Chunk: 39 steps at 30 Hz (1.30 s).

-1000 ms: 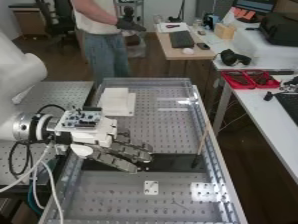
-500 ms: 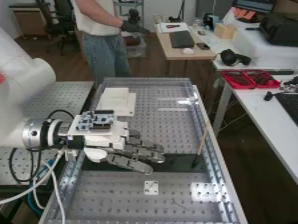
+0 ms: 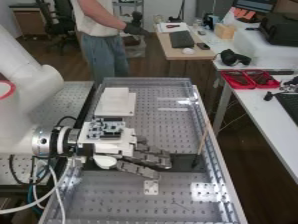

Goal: Grab the bearing and place it in the white container

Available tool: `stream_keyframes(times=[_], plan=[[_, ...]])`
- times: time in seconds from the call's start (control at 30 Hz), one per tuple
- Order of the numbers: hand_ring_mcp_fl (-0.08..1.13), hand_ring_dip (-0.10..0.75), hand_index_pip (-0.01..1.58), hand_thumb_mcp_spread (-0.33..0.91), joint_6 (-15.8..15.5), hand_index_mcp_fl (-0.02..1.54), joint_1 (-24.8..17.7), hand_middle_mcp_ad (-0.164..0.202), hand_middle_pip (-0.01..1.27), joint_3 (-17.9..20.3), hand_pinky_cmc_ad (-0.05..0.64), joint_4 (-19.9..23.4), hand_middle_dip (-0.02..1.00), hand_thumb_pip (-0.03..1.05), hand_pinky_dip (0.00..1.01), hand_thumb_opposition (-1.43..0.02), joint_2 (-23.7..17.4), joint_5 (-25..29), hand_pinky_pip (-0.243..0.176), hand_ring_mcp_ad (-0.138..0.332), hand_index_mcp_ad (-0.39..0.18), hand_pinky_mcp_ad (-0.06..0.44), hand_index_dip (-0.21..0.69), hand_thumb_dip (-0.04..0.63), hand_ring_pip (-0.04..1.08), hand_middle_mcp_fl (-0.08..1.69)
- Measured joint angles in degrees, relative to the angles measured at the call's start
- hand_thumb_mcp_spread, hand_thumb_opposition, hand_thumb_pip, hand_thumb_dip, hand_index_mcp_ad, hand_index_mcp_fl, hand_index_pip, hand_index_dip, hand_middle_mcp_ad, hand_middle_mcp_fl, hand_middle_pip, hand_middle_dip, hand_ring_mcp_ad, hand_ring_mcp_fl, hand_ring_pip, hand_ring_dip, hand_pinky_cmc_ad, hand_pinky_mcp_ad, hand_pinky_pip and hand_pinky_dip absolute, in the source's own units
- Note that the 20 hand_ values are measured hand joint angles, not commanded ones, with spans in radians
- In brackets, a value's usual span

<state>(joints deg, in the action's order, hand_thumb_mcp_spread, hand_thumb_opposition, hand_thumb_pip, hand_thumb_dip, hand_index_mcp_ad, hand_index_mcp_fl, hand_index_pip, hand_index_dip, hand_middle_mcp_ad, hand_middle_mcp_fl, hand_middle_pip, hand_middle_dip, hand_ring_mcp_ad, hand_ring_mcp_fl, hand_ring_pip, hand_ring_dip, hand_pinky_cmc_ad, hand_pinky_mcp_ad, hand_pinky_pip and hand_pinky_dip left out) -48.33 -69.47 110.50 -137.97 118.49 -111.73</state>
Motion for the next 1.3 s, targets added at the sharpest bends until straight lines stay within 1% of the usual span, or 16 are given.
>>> stream_keyframes(times=[0.3,0.4,0.53,0.7,0.8,1.17,1.23,1.3], plan=[[0.02,0.037,1.35,0.52,-0.03,0.19,0.56,0.042,0.14,-1.61,0.307,-1.55,0.19,0.43,0.15,-0.80,1.28,-0.55,-0.058,0.110,-0.110,0.216,0.312,0.253,0.10,0.12],[0.02,0.037,1.35,0.54,0.15,0.20,0.73,0.042,0.14,-1.91,0.307,-1.71,0.19,0.42,0.15,-0.80,1.54,-0.70,-0.058,0.110,-0.101,0.216,0.302,0.251,0.10,0.12],[0.02,0.037,1.34,0.54,0.20,0.21,0.80,0.042,0.14,-2.21,0.307,-2.01,0.19,0.42,0.15,-0.81,1.71,-0.83,-0.058,0.110,-0.119,0.216,0.279,0.251,0.10,0.12],[0.02,0.037,1.33,0.54,0.12,0.21,0.80,0.042,0.14,-2.77,0.307,-2.75,0.19,0.42,0.15,-0.81,2.11,-0.89,-0.058,0.112,-0.120,0.216,0.283,0.251,0.11,0.12],[0.02,0.037,1.31,0.54,-0.30,0.22,0.79,0.042,0.14,-2.95,0.307,-3.19,0.19,0.42,0.15,-0.81,2.25,-0.97,-0.058,0.108,-0.120,0.216,0.283,0.251,0.10,0.12],[0.02,0.037,1.32,0.54,-0.51,0.23,0.61,0.042,0.14,-3.09,0.307,-3.40,0.19,0.42,0.15,-0.81,2.39,-0.91,-0.058,0.108,-0.117,0.216,0.276,0.251,0.11,0.13],[0.02,0.037,1.30,0.54,-0.64,0.27,0.60,0.042,0.14,-3.17,0.307,-3.48,0.19,0.42,0.15,-0.81,2.45,-0.92,-0.058,0.108,-0.120,0.215,0.274,0.251,0.11,0.12],[0.02,0.037,1.30,0.54,-0.72,0.27,0.61,0.042,0.14,-3.24,0.307,-3.55,0.19,0.43,0.15,-0.81,2.51,-0.98,-0.058,0.108,-0.117,0.216,0.274,0.257,0.11,0.12]])
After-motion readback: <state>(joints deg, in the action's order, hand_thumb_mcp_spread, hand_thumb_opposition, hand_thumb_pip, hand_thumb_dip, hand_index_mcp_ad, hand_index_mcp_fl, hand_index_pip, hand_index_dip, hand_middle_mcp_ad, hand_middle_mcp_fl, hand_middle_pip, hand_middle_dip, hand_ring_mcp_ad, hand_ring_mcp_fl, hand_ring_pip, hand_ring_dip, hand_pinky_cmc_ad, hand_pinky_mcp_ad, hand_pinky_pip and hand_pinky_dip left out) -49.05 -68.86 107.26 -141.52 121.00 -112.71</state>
